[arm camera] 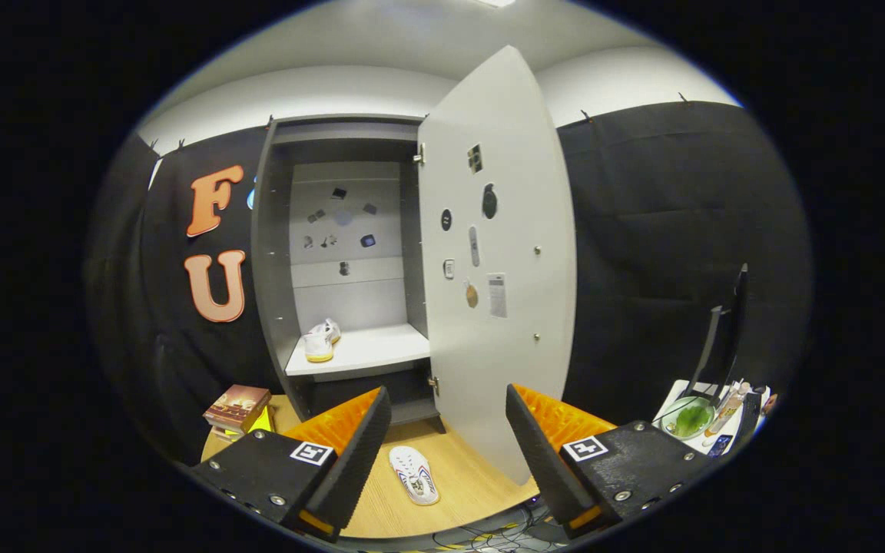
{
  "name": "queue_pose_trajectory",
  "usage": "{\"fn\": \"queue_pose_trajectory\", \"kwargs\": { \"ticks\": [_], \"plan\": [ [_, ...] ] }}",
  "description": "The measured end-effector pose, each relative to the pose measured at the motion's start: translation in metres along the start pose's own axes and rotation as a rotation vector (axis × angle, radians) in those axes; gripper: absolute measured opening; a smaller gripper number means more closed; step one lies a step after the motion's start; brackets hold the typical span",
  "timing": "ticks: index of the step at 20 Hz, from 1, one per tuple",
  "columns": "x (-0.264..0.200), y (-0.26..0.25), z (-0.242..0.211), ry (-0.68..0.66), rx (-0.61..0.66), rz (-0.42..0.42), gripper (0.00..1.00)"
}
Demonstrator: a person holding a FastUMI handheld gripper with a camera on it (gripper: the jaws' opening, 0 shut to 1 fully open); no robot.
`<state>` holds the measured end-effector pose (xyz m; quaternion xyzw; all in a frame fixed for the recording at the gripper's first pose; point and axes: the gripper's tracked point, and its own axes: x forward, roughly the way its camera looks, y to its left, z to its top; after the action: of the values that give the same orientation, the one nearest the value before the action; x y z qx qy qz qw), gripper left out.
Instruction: Open the shoe cabinet door, grab the shoes and put them into the shoe cabinet, then close the shoe cabinet door.
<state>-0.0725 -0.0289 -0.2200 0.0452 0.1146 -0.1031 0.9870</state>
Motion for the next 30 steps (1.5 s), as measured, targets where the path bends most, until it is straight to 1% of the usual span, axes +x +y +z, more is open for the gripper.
{"fn": "queue_pose_trajectory", "kwargs": {
  "ticks": [2,4,5,8,14,18,21,25,27,28,30],
  "plan": [
    [0.01,0.026,-0.017,0.03,-0.016,0.052,0.93],
    [0.02,0.053,-0.044,0.074,-0.022,0.109,0.93],
    [0.025,0.062,-0.059,0.099,-0.027,0.124,0.93],
    [0.038,0.086,-0.101,0.178,-0.045,0.157,0.94],
    [0.074,0.114,-0.177,0.267,-0.108,0.203,0.94],
    [0.092,0.133,-0.241,0.383,-0.146,0.248,0.94],
    [0.106,0.136,-0.288,0.471,-0.179,0.254,0.94],
    [0.133,0.118,-0.33,0.532,-0.217,0.205,0.93],
    [0.141,0.11,-0.346,0.569,-0.236,0.193,0.9],
    [0.147,0.106,-0.352,0.581,-0.243,0.184,0.86],
    [0.16,0.098,-0.359,0.587,-0.254,0.163,0.8]
  ]
}}
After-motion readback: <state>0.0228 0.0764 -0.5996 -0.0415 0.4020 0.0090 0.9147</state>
